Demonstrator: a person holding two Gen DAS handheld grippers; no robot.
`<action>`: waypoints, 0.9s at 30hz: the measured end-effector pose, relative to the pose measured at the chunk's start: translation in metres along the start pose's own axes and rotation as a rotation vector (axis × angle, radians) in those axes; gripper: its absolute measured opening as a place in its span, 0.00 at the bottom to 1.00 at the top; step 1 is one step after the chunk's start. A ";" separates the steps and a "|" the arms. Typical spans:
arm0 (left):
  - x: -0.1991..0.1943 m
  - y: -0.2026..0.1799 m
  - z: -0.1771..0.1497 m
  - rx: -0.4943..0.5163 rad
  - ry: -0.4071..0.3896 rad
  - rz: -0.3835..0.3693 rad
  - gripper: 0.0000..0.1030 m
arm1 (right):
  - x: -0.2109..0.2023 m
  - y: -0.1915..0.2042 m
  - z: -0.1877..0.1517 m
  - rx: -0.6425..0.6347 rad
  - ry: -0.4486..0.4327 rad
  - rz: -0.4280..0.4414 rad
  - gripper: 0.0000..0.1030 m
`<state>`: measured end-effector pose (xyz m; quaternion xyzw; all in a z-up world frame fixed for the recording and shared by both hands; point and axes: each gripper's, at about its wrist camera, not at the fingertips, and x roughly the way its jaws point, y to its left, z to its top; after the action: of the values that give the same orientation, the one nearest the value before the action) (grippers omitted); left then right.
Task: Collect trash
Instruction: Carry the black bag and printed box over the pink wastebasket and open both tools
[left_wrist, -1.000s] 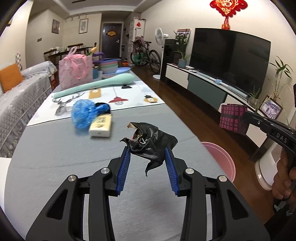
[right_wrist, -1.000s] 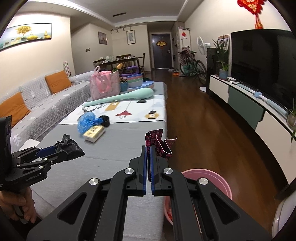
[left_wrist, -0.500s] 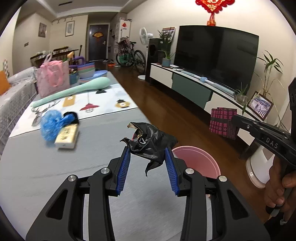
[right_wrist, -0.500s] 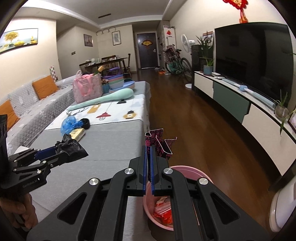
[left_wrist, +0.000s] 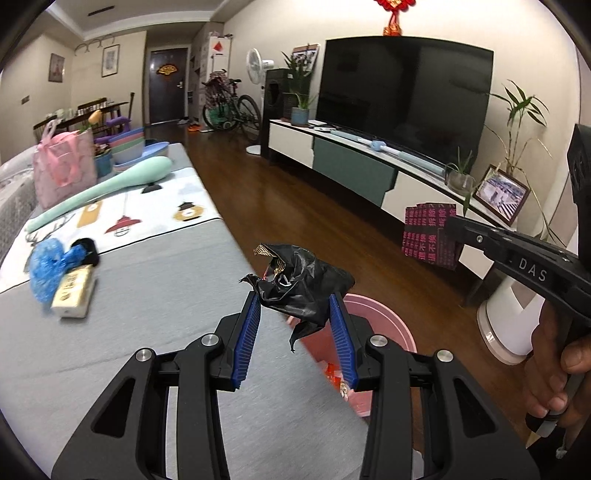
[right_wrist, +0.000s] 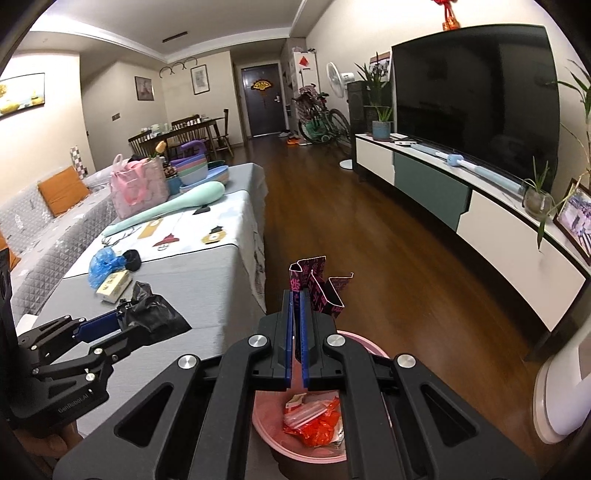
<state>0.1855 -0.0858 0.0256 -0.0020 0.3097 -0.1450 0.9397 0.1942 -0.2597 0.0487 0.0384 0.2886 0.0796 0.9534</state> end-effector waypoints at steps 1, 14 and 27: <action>0.004 -0.003 0.001 0.008 0.004 -0.004 0.37 | 0.001 -0.004 0.000 0.005 0.003 -0.004 0.04; 0.058 -0.034 -0.004 0.076 0.094 -0.060 0.37 | 0.026 -0.028 0.002 0.037 0.047 -0.035 0.04; 0.077 -0.041 -0.013 0.081 0.171 -0.098 0.70 | 0.051 -0.044 -0.005 0.073 0.113 -0.084 0.57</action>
<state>0.2263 -0.1452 -0.0257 0.0334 0.3823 -0.2029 0.9009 0.2386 -0.2940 0.0117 0.0563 0.3460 0.0310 0.9360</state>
